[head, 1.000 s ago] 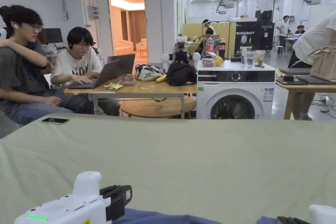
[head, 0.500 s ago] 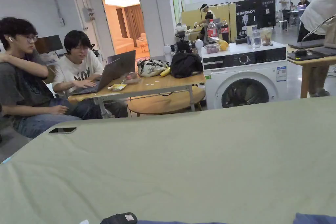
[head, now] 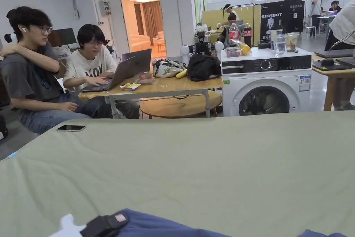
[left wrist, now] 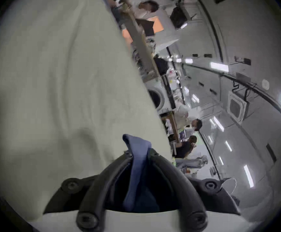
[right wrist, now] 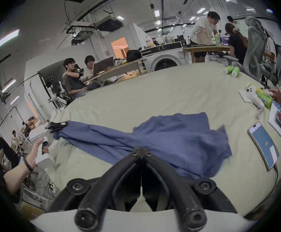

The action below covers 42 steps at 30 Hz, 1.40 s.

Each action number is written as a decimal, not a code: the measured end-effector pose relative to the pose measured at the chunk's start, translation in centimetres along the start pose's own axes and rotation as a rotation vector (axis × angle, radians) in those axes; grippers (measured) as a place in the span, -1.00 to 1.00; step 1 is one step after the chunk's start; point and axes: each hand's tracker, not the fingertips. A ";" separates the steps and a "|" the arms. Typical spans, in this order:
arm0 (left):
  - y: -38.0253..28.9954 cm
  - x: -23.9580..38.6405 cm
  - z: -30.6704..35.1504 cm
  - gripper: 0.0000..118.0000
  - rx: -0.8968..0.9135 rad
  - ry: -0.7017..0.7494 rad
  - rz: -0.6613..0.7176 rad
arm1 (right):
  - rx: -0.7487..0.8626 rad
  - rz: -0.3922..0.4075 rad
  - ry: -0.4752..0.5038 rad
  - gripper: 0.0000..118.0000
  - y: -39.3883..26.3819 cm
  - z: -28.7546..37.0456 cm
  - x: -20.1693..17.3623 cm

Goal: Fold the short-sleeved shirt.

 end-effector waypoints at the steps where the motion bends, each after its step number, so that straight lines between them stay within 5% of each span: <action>1: 0.6 1.5 2.2 -0.91 0.037 0.035 -0.053 | 0.002 -0.002 0.001 -1.00 -0.2 0.2 -0.2; 6: 0.2 9.4 8.8 -0.91 0.111 0.183 -0.395 | -0.003 0.008 0.036 -1.00 -0.8 0.5 -1.0; 10: -5.6 14.1 5.6 -0.91 0.005 0.196 -0.583 | 0.005 0.000 0.073 -1.00 -0.8 0.8 -2.0; 13: -11.1 13.6 -0.6 -0.91 -0.172 0.170 -0.631 | 0.022 0.016 0.085 -1.00 -1.2 2.0 -3.3; 18: -16.9 11.0 -10.1 -0.91 -0.349 0.167 -0.561 | 0.029 0.055 0.077 -1.00 -2.3 4.5 -4.0; 20: -16.7 11.1 -10.5 -0.89 -0.370 0.059 -0.484 | 0.033 0.080 0.056 -1.00 -2.6 5.4 -3.8; 22: -15.5 12.0 -9.6 -0.40 -0.336 -0.046 -0.396 | 0.038 0.092 0.035 -1.00 -3.0 5.9 -3.1; 23: -14.7 12.3 -8.8 0.20 -0.305 -0.070 -0.387 | 0.037 0.087 0.023 -1.00 -3.0 5.9 -2.8; 24: -14.0 12.2 -8.2 0.45 -0.311 -0.088 -0.400 | 0.037 0.068 0.010 -1.00 -3.1 5.8 -2.4; 27: -14.0 11.6 -6.9 0.13 -0.245 0.032 -0.485 | 0.031 -0.011 0.036 -1.00 -3.5 5.3 -1.4; 29: -14.7 9.6 -7.5 -0.59 -0.283 0.106 -0.468 | 0.033 -0.027 0.046 -1.00 -3.6 5.1 -1.4; 30: -15.5 8.6 -8.2 -0.77 -0.347 0.079 -0.433 | 0.032 -0.027 0.051 -1.00 -3.6 5.1 -1.6; 35: -22.6 6.1 -13.6 -0.78 -0.598 0.225 -0.531 | 0.014 -0.005 0.065 -1.00 -4.3 4.8 -3.0; 38: -18.3 6.3 -12.3 -0.83 -0.574 0.135 -0.295 | -0.007 0.006 0.063 -1.00 -4.8 4.4 -3.3; 40: -16.1 6.9 -9.2 -0.79 -0.493 0.083 -0.362 | -0.020 -0.003 0.079 -1.00 -4.8 3.7 -3.3; 42: -13.6 7.0 -5.8 -0.49 -0.390 0.073 -0.415 | -0.023 -0.006 0.081 -1.00 -4.7 3.0 -3.6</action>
